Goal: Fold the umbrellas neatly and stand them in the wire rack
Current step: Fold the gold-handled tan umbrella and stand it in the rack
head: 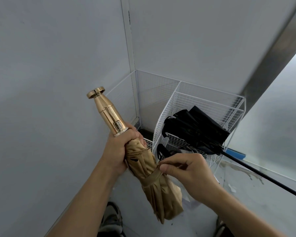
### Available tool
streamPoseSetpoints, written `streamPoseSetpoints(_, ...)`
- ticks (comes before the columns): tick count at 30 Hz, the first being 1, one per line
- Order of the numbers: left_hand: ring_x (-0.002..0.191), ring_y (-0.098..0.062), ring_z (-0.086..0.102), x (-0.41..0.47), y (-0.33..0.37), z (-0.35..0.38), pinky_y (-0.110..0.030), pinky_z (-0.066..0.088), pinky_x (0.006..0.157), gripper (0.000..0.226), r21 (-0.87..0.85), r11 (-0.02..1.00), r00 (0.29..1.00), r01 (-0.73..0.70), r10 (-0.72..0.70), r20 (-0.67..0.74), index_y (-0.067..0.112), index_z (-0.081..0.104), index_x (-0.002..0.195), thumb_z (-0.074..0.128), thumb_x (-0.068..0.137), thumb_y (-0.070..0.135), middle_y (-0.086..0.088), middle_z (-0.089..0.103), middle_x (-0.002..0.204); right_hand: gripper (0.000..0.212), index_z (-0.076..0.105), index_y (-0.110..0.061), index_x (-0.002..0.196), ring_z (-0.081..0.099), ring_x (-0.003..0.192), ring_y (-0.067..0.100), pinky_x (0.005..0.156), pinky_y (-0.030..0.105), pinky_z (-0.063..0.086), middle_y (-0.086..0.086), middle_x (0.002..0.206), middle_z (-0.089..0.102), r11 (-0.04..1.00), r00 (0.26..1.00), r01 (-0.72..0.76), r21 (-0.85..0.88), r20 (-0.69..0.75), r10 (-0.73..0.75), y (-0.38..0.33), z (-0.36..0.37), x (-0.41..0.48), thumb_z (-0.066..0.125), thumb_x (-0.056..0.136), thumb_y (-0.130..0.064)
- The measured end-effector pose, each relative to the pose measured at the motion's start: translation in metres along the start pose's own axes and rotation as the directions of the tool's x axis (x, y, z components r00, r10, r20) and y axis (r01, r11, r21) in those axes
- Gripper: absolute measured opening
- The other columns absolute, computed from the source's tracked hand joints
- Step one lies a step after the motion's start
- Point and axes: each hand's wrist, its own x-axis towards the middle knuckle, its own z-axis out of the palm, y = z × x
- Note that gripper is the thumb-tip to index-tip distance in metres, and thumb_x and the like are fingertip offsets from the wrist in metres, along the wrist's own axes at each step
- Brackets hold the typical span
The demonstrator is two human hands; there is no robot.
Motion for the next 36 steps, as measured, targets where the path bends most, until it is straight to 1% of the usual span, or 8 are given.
streamPoseSetpoints(5, 0.052, -0.027, 0.053, -0.003, 0.001, -0.002, -0.036, 0.049, 0.065, 0.012, -0.072, 0.997, 0.994, 0.037, -0.029, 0.101, 0.012, 0.052, 0.061, 0.064, 0.059, 0.015, -0.011, 0.051, 0.056, 0.012, 0.078, -0.002, 0.081, 0.069, 0.064, 0.008, 0.059, 0.015, 0.051, 0.005, 0.072, 0.075, 0.959, 0.988, -0.148, 0.243, 0.078, 0.133, -0.006, 0.0, 0.005, 0.082, 0.07, -0.004)
streamPoseSetpoints(9, 0.049, -0.025, 0.052, -0.004, 0.002, -0.001, -0.036, 0.05, 0.061, 0.013, -0.141, 0.989, 0.989, 0.053, -0.032, 0.142, 0.011, 0.05, 0.061, 0.063, 0.059, 0.013, -0.011, 0.049, 0.054, 0.019, 0.077, -0.011, 0.073, 0.059, 0.065, 0.016, 0.056, 0.022, 0.047, 0.009, 0.071, 0.069, 0.892, 0.946, -0.315, 0.326, 0.184, 0.267, 0.002, 0.005, 0.009, 0.085, 0.06, -0.022)
streamPoseSetpoints(16, 0.047, -0.024, 0.05, -0.006, 0.006, -0.002, -0.034, 0.048, 0.058, 0.014, -0.198, 0.978, 0.981, 0.061, -0.022, 0.191, 0.011, 0.049, 0.06, 0.062, 0.059, 0.012, -0.009, 0.048, 0.053, 0.026, 0.072, -0.017, 0.075, 0.059, 0.08, 0.02, 0.073, 0.027, 0.047, 0.005, 0.081, 0.067, 0.771, 0.858, -0.492, 0.404, 0.375, 0.351, 0.011, 0.01, 0.01, 0.09, 0.06, -0.029)
streamPoseSetpoints(20, 0.048, -0.023, 0.051, -0.004, 0.006, -0.002, -0.034, 0.048, 0.06, 0.03, -0.24, 0.967, 0.967, 0.081, -0.018, 0.254, 0.012, 0.05, 0.061, 0.079, 0.053, 0.016, -0.007, 0.05, 0.053, 0.044, 0.068, -0.005, 0.114, 0.066, 0.102, 0.028, 0.096, 0.04, 0.051, 0.015, 0.109, 0.07, 0.636, 0.762, -0.607, 0.477, 0.578, 0.294, 0.016, 0.01, 0.011, 0.078, 0.077, -0.026)
streamPoseSetpoints(22, 0.047, -0.023, 0.051, -0.004, 0.006, -0.002, -0.032, 0.049, 0.059, 0.028, -0.245, 0.967, 0.966, 0.076, -0.011, 0.258, 0.013, 0.051, 0.06, 0.078, 0.054, 0.017, -0.006, 0.051, 0.053, 0.045, 0.068, -0.003, 0.114, 0.067, 0.101, 0.028, 0.097, 0.04, 0.051, 0.016, 0.11, 0.07, 0.625, 0.729, -0.619, 0.475, 0.644, 0.233, 0.017, 0.011, 0.01, 0.076, 0.079, -0.031)
streamPoseSetpoints(26, 0.046, -0.022, 0.05, -0.005, 0.007, -0.001, -0.032, 0.049, 0.059, 0.011, -0.237, 0.969, 0.973, 0.071, -0.015, 0.229, 0.014, 0.051, 0.058, 0.062, 0.06, 0.011, -0.006, 0.05, 0.051, 0.045, 0.072, -0.004, 0.107, 0.07, 0.096, 0.027, 0.092, 0.039, 0.053, 0.015, 0.105, 0.072, 0.584, 0.727, -0.631, 0.51, 0.651, 0.217, 0.022, 0.015, 0.009, 0.082, 0.074, -0.033)
streamPoseSetpoints(30, 0.045, -0.022, 0.05, -0.006, 0.006, 0.0, -0.032, 0.049, 0.059, 0.011, -0.238, 0.968, 0.969, 0.08, -0.02, 0.248, 0.013, 0.051, 0.059, 0.062, 0.061, 0.011, -0.006, 0.05, 0.051, 0.081, 0.055, 0.01, 0.126, 0.067, 0.1, 0.031, 0.096, 0.041, 0.052, 0.02, 0.113, 0.067, 0.554, 0.72, -0.654, 0.516, 0.65, 0.244, 0.022, 0.017, 0.01, 0.09, 0.066, -0.032)
streamPoseSetpoints(36, 0.047, -0.021, 0.052, -0.006, 0.005, -0.001, -0.033, 0.05, 0.058, 0.028, -0.259, 0.96, 0.967, 0.11, -0.042, 0.252, 0.012, 0.052, 0.063, 0.079, 0.055, 0.016, -0.006, 0.051, 0.054, 0.1, 0.042, 0.016, 0.132, 0.062, 0.107, 0.033, 0.1, 0.042, 0.051, 0.026, 0.122, 0.059, 0.56, 0.74, -0.639, 0.527, 0.619, 0.262, 0.02, 0.021, 0.009, 0.094, 0.06, -0.029)
